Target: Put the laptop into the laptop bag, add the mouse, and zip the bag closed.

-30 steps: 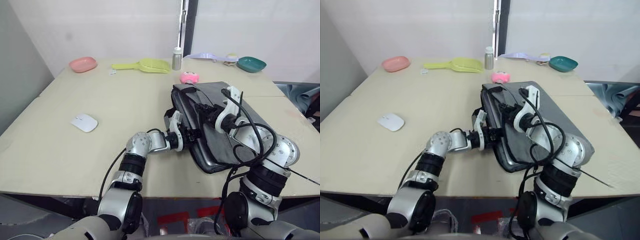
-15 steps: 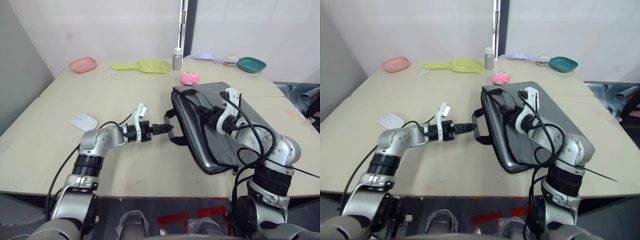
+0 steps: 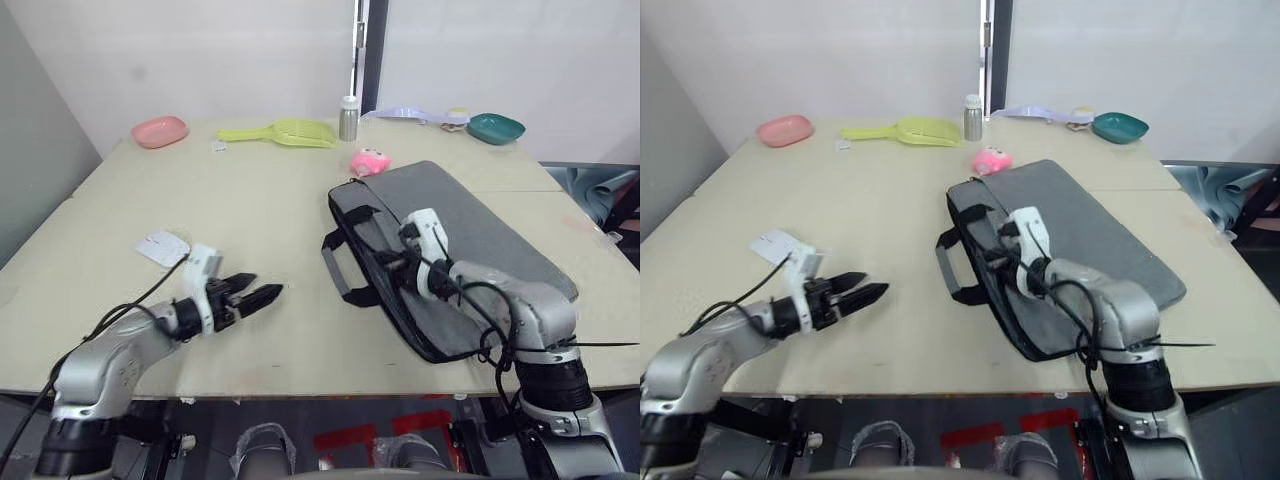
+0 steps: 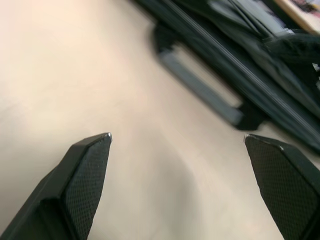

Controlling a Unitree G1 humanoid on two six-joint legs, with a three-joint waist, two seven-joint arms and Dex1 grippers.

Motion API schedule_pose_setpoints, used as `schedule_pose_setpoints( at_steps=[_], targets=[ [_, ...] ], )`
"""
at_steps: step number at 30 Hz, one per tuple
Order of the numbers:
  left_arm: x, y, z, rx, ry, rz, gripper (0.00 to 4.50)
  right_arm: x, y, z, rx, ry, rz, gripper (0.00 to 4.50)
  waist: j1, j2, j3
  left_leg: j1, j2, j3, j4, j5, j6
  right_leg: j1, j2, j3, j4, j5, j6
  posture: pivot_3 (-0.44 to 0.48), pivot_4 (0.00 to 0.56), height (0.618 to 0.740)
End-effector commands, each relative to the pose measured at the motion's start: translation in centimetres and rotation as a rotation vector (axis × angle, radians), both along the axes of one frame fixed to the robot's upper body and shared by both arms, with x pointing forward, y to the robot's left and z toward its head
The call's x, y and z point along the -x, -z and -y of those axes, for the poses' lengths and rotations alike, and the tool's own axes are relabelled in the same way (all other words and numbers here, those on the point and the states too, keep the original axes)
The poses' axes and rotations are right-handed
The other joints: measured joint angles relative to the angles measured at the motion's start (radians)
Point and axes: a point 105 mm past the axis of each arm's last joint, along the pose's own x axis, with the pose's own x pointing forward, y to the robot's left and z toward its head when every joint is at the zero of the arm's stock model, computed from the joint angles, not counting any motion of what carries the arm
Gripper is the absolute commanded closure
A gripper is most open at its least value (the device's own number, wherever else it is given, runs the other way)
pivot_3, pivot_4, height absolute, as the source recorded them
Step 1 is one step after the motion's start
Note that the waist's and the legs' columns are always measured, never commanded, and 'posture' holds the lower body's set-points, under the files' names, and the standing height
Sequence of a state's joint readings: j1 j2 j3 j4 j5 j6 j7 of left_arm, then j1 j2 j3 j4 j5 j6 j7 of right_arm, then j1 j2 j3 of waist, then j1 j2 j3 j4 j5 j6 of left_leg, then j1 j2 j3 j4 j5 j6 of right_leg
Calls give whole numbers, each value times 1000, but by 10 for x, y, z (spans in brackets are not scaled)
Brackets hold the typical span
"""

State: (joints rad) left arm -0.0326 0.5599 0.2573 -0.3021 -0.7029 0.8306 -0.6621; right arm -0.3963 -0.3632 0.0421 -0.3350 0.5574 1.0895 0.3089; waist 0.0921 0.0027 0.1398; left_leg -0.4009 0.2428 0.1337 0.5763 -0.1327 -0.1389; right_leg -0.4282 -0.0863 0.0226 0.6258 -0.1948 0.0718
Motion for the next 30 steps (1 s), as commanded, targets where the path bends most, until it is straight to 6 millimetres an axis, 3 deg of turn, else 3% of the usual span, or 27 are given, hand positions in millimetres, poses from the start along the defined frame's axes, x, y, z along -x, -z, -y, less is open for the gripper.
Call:
schedule_pose_setpoints(
  at_steps=[1,2,8,10,12,15,18,23,30],
  targets=[
    [4,-8,-14,-86,-49,67,39,0,-1,-6,12,-51,63,4500,-2,0,0,0,0,1,0,0,0,0,0,0,0,0,0,0,150,740],
    [5,-7,-22,-107,-71,73,39,-1,-1,-6,30,-66,88,4500,-3,0,0,1,0,1,0,-2,3,0,0,1,0,0,0,0,150,740],
    [0,-15,-67,-178,-194,161,0,13,-11,-7,60,-218,197,2536,-3,0,0,1,2,1,0,-2,4,0,2,1,0,0,0,0,150,740],
    [-2,-20,-91,-197,-216,175,0,25,-17,3,137,-308,269,1870,4,-1,0,1,2,1,1,-2,5,0,2,1,0,0,-1,0,150,740],
    [-2,-25,-109,-202,-218,191,0,30,-31,15,78,-314,280,1220,3,-2,-1,1,2,1,0,-3,5,0,2,2,-2,0,-1,0,150,740],
    [6,-29,-134,-236,-191,170,0,33,-60,48,56,-313,344,117,1,-2,-1,1,2,3,0,-3,6,0,2,3,-2,0,-1,0,150,740],
    [11,-45,-151,-230,-167,143,0,32,-74,88,105,-267,344,29,2,-3,-2,2,2,3,1,-3,8,0,2,3,-2,0,-1,0,150,740],
    [13,-75,-194,-255,-221,140,0,33,-85,177,300,-146,285,29,8,-4,-2,3,2,3,1,-3,8,1,2,2,-1,-1,-2,0,150,740],
    [11,-94,-231,-287,-286,122,0,27,-106,239,384,-16,303,29,-3,-4,-3,4,2,7,2,-3,10,0,1,4,1,0,-4,0,150,740]
  ],
)
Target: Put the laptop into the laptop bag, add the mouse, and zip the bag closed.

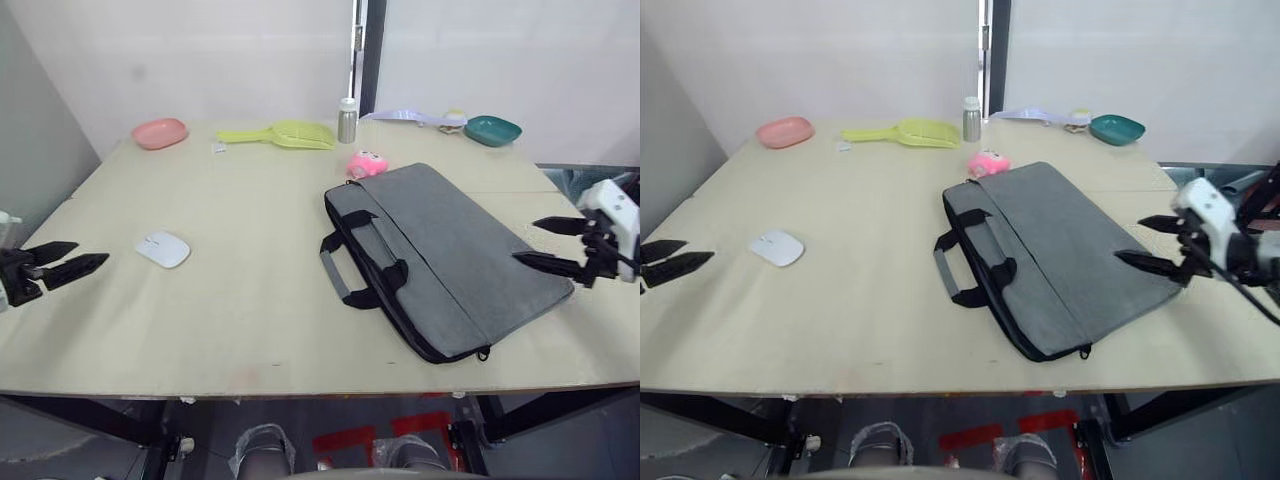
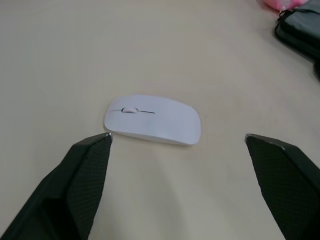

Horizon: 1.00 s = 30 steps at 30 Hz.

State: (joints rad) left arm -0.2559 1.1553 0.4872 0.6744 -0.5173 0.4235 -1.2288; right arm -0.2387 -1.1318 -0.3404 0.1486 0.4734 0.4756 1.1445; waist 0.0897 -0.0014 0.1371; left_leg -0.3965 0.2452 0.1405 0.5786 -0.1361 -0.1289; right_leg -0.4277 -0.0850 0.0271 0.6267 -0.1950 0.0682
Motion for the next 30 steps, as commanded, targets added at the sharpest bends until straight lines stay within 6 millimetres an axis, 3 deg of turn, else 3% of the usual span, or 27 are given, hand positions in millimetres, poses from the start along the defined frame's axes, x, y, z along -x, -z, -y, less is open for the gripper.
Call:
schedule_pose_setpoints(
  at_steps=[1,7,21,25,30],
  targets=[
    [1,-13,-16,-54,-27,10,0,-1,-20,24,52,34,78,29,0,0,0,0,0,0,1,0,0,0,0,0,1,0,0,0,150,740],
    [-2,-15,-24,-78,-46,8,0,-7,-23,41,68,66,82,29,3,0,0,-2,0,0,3,0,2,-1,0,0,3,0,-2,0,150,740],
    [-2,-5,-28,-94,-61,6,0,-17,-21,41,73,44,86,29,7,-1,0,-2,1,0,5,0,3,-1,-1,-1,5,0,-4,0,150,740],
    [-5,-2,-26,-67,-69,19,0,-20,-20,30,56,8,115,29,7,-1,0,-2,1,0,5,0,3,-1,-1,-1,5,0,-5,0,150,740],
    [-5,4,-25,-34,-90,40,0,-26,-32,-5,16,-95,234,29,2,-1,0,-2,1,0,6,0,3,-2,-1,-1,6,0,-5,0,150,740]
  ],
)
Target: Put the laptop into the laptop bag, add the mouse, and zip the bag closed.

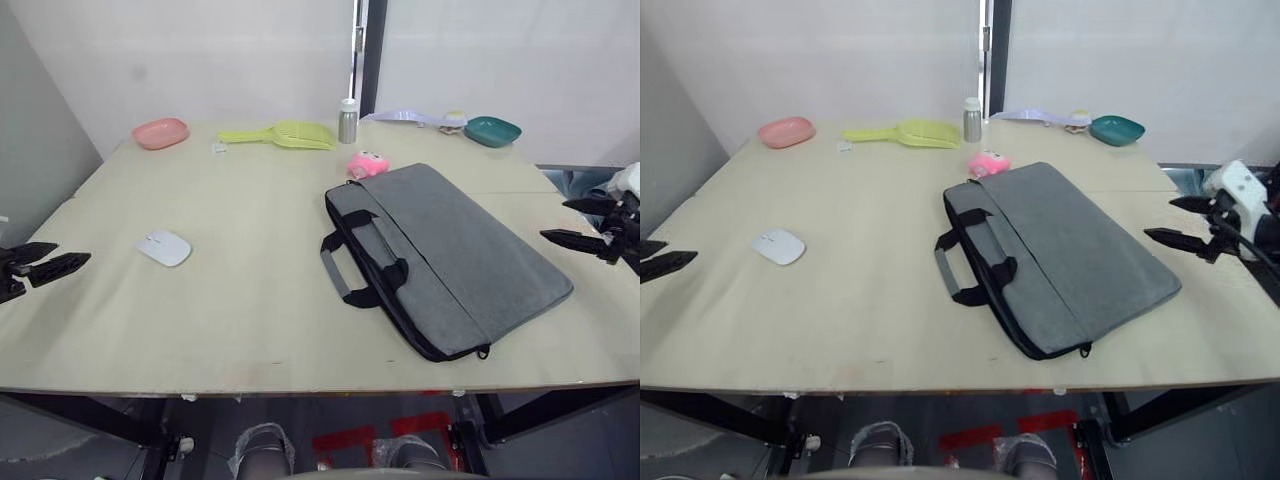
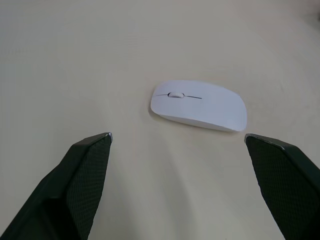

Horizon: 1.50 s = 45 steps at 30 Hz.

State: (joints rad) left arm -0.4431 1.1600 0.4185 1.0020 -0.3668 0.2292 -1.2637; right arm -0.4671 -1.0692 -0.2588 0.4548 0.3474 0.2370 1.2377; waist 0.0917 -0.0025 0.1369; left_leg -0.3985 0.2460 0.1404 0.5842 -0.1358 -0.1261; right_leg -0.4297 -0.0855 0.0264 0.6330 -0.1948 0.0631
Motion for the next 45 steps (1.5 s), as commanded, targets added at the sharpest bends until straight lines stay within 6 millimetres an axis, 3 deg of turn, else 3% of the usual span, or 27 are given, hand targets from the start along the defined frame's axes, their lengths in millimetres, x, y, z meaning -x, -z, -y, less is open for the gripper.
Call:
schedule_pose_setpoints(
  at_steps=[1,4,11,16,25,28,33,36,39,42,45],
  targets=[
    [0,-7,-1,9,-15,55,0,-1,-29,-26,-14,-84,158,29,0,0,0,0,0,0,0,0,0,0,0,0,0,0,0,0,150,740],
    [0,0,2,34,-26,61,0,-3,-32,-57,-58,-181,171,29,3,0,0,0,1,0,0,0,0,0,0,0,0,0,0,0,150,740],
    [1,20,18,58,-17,56,0,15,-62,-161,-351,-489,254,29,3,0,0,0,1,0,0,0,0,-1,0,0,3,0,0,0,150,740],
    [8,26,30,72,-34,55,0,39,-90,-191,-528,-662,215,29,7,-1,-1,-2,1,0,0,0,0,-3,0,0,2,0,-1,0,150,740],
    [18,31,75,102,-41,50,0,42,-82,-201,-509,-678,177,29,4,-3,-2,-2,1,0,-1,0,-1,-3,0,0,2,-1,-1,0,150,740],
    [5,24,89,105,-132,104,0,43,-80,-201,-510,-679,171,29,5,-3,-2,-2,1,0,0,0,-1,-3,0,-1,2,-1,0,0,150,740],
    [-24,13,90,82,-433,188,0,42,-76,-200,-509,-665,166,29,3,-4,-2,-2,1,-1,0,0,-1,-2,1,-1,3,0,0,0,150,740],
    [-32,12,90,94,-572,185,0,42,-76,-201,-515,-662,164,29,0,-4,-2,-3,1,-1,1,0,-1,-2,1,0,2,0,0,0,150,740],
    [-37,23,105,93,-631,76,0,41,-75,-200,-513,-649,169,29,-4,-4,-3,-3,1,-1,1,0,-1,-3,1,-1,2,0,0,0,150,740],
    [-45,17,121,112,-636,101,0,41,-73,-198,-510,-640,168,29,0,-4,-3,-4,1,-1,1,0,-1,-3,1,-1,2,0,0,0,150,740],
    [-52,19,125,103,-758,105,0,42,-71,-200,-522,-633,167,29,3,-5,-3,-5,1,-2,2,0,-1,-3,1,-1,1,0,0,0,150,740]
  ],
)
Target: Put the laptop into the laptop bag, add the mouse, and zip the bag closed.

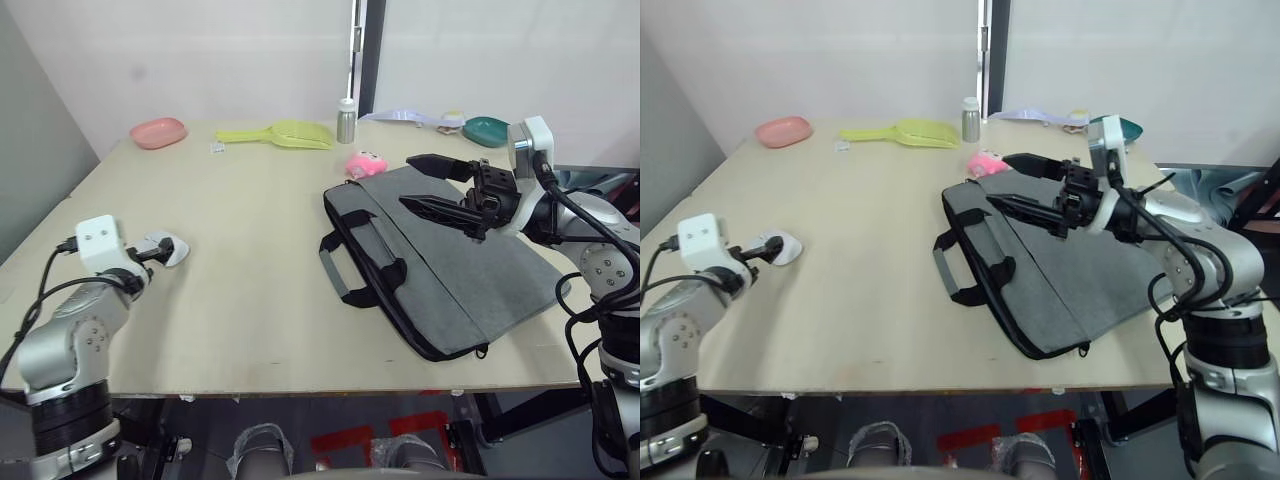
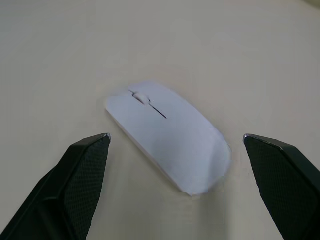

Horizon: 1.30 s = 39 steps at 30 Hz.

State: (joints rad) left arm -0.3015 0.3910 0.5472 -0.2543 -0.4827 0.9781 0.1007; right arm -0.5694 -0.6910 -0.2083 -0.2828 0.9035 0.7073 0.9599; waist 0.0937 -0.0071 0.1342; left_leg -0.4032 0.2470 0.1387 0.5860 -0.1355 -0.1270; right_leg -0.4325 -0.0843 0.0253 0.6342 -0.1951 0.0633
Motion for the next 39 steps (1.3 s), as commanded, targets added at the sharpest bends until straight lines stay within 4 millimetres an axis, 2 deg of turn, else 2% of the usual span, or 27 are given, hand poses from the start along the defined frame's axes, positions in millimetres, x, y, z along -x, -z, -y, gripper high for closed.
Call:
schedule_pose_setpoints(
  at_steps=[1,6,24,39],
  targets=[
    [-5,-14,2,-56,-156,37,0,6,-6,-1,-17,8,40,29,2,0,0,0,0,0,0,0,0,0,0,0,0,0,0,0,150,740],
    [-7,-9,1,-69,-278,7,0,8,-6,-1,-24,18,38,29,-2,0,0,-2,0,-2,1,0,1,0,0,-1,-3,1,2,0,150,740],
    [-42,-2,23,-60,-313,-7,0,12,-4,0,-31,44,26,29,3,-1,0,-4,-1,-2,-1,0,1,0,0,-2,-6,1,2,0,150,740],
    [-36,3,15,-44,-437,-11,0,11,-3,2,-40,78,22,29,3,-1,0,-5,-1,-2,-6,0,1,0,0,-3,-12,1,3,0,150,740]
  ],
)
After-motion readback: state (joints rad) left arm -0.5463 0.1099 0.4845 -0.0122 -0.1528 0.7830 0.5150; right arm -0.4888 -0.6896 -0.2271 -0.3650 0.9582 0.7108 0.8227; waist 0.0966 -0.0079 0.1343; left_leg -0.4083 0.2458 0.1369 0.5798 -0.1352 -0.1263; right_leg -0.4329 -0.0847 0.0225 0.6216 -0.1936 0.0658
